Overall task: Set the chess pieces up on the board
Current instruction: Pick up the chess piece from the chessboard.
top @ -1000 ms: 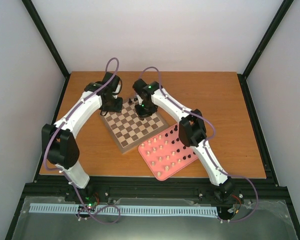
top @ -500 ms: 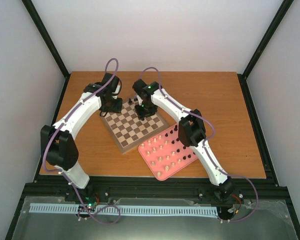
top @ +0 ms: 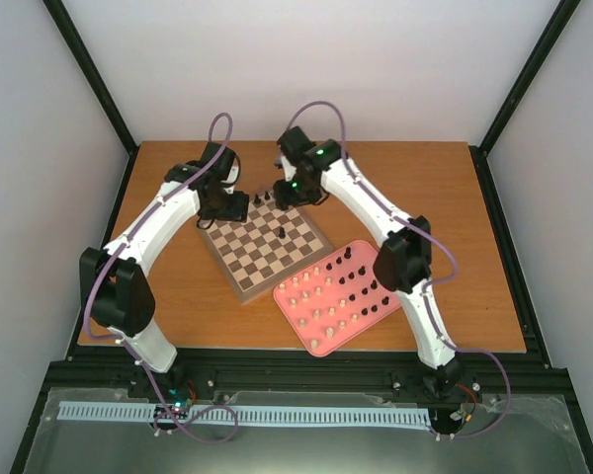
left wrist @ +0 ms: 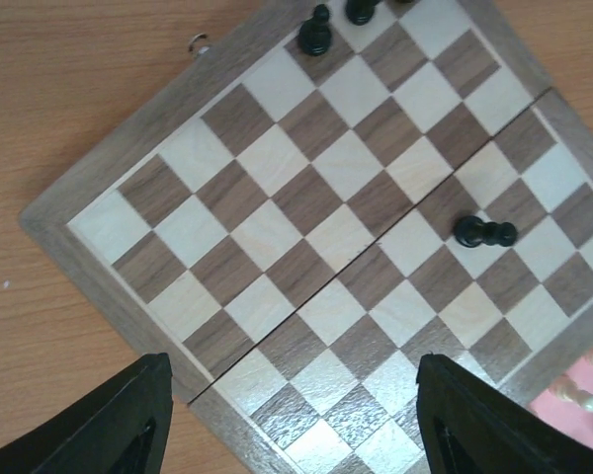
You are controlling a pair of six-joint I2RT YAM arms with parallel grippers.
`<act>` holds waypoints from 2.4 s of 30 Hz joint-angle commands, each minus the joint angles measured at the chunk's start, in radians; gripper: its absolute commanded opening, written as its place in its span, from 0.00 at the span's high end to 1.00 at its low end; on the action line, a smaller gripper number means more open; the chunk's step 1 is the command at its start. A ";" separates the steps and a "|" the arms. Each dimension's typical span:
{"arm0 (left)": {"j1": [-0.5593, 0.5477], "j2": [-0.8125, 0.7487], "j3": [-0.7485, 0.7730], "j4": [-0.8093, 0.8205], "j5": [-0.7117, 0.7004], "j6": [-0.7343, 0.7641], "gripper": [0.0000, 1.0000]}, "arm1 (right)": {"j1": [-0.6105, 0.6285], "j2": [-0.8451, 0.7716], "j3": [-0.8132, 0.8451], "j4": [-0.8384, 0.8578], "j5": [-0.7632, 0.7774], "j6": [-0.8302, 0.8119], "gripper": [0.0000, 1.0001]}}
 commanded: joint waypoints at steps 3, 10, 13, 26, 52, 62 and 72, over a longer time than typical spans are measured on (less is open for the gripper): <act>-0.054 0.021 0.052 0.057 0.075 0.009 0.32 | -0.128 -0.188 -0.173 0.027 0.070 0.010 0.44; -0.173 0.200 0.178 0.043 0.065 -0.011 0.38 | -0.257 -0.301 -0.414 0.052 0.127 -0.033 0.43; -0.191 0.301 0.237 0.024 0.065 -0.015 0.40 | -0.300 -0.337 -0.484 0.071 0.127 -0.044 0.43; -0.206 0.432 0.279 0.016 0.066 -0.029 0.52 | -0.351 -0.377 -0.597 0.102 0.113 -0.082 0.43; -0.219 0.492 0.290 0.021 0.104 -0.024 0.71 | -0.360 -0.358 -0.611 0.107 0.112 -0.090 0.43; -0.221 0.484 0.300 0.013 0.099 -0.021 0.76 | -0.360 -0.362 -0.626 0.114 0.108 -0.085 0.43; -0.221 0.475 0.301 0.006 0.089 -0.017 0.95 | -0.360 -0.355 -0.631 0.119 0.102 -0.086 0.43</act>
